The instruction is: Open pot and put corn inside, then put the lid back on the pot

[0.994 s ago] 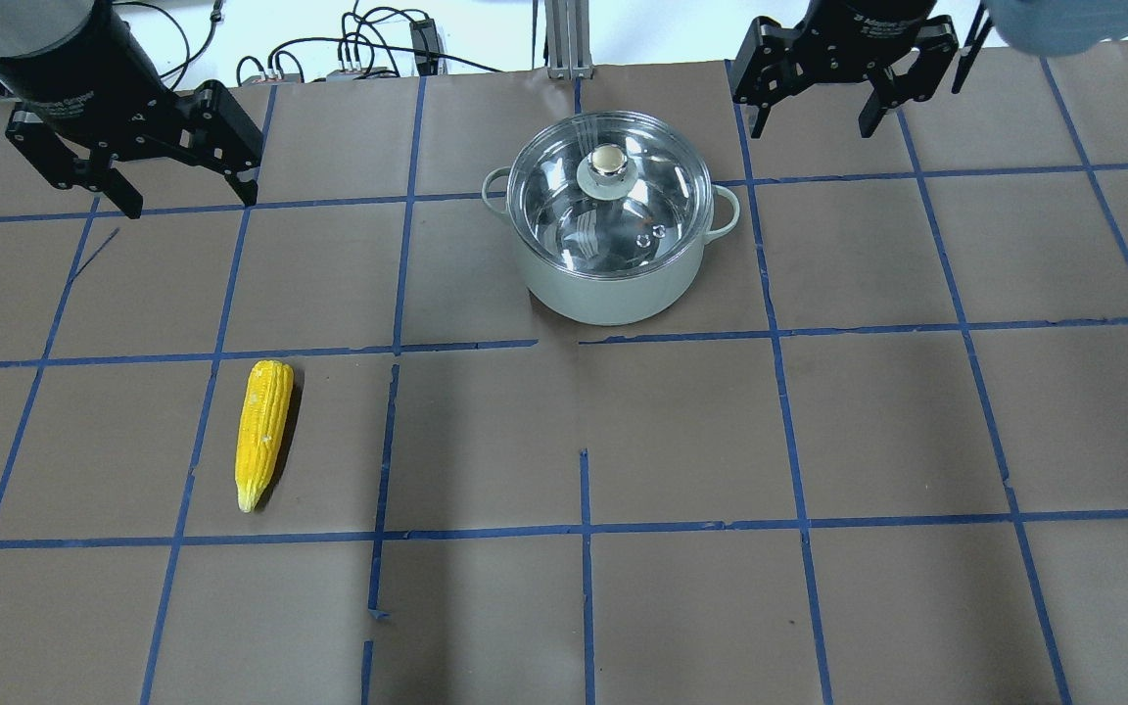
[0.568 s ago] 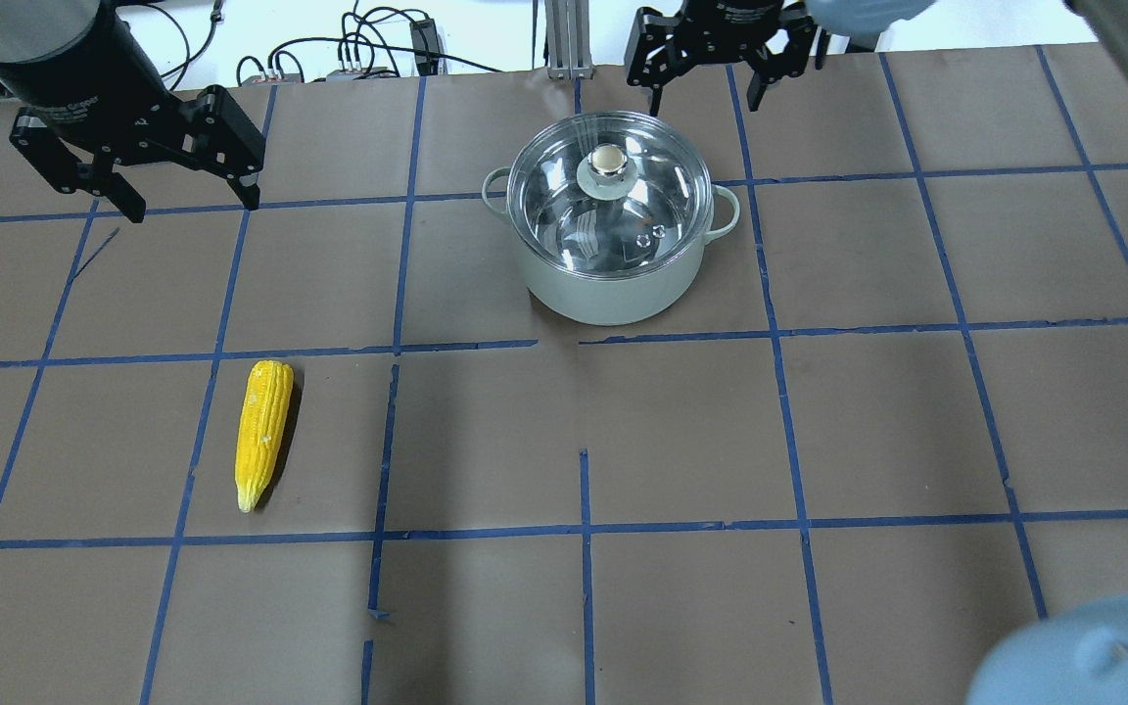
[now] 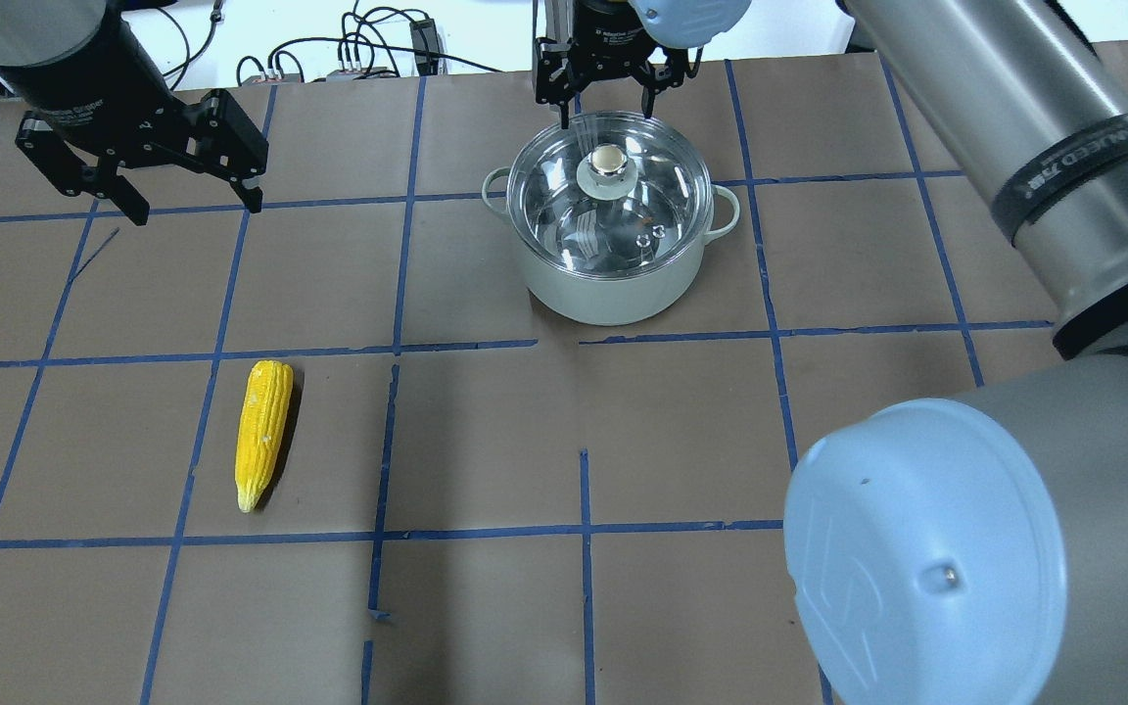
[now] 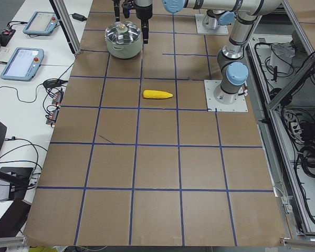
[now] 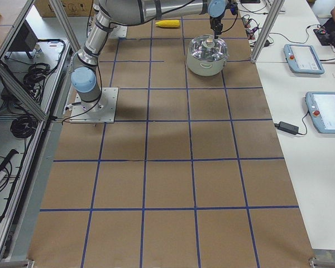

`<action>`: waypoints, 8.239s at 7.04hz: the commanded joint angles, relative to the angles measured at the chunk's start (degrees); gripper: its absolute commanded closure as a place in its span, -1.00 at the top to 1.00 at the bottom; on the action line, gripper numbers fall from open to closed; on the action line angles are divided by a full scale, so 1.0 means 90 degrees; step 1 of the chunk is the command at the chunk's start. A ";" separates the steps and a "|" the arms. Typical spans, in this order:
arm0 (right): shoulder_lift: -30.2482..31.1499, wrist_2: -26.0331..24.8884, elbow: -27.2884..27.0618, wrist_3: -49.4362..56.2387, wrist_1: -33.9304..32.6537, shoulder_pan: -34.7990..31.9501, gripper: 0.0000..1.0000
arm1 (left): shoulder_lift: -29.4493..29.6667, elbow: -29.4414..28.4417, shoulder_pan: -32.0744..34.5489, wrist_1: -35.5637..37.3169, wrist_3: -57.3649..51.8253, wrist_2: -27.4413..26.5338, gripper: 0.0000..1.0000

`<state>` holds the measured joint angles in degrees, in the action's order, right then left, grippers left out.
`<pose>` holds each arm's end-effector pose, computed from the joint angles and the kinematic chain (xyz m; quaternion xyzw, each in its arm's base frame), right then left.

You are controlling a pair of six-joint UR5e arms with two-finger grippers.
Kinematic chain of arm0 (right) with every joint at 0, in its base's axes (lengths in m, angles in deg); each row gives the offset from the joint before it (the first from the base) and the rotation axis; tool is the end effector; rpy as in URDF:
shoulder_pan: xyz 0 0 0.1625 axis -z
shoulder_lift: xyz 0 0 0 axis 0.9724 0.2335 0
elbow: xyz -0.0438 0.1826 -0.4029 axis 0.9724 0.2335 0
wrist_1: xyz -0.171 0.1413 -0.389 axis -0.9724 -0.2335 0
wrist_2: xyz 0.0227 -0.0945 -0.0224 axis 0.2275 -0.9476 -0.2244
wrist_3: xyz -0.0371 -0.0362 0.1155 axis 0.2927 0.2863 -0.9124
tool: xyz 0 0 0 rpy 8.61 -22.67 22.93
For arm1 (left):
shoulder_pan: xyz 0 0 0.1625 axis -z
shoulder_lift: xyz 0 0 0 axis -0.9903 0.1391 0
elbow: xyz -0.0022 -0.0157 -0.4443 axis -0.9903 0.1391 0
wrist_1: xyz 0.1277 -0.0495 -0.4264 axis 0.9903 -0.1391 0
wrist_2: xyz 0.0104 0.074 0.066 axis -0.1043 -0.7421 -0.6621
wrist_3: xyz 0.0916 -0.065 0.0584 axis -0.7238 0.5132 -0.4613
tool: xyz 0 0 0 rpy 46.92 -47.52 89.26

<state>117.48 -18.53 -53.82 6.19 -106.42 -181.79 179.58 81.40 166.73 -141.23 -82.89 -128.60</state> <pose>0.3451 -0.7395 0.3803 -0.0699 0.9970 -0.0226 0.0227 -0.0821 -0.5465 0.5150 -0.0385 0.9992 0.0067 0.0050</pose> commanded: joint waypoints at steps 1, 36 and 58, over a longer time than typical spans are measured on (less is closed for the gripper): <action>-0.0068 -0.0090 -0.0031 0.0043 0.0132 -0.0029 0.84 | 0.0005 0.0013 0.0000 0.0004 -0.0003 0.0010 1.00; 0.0059 -0.0491 0.0144 0.1479 0.0582 0.2246 -0.51 | 0.1130 0.4671 -0.1309 0.6127 -0.2417 -0.0166 -0.48; 0.0108 -0.0569 0.0193 0.1459 0.0562 0.2207 -0.50 | 0.3846 -0.2186 0.2384 0.2770 0.1512 0.0459 1.00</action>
<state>118.31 -23.54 -52.14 19.36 -101.36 -161.84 216.28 60.63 189.07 -114.54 -68.43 -124.22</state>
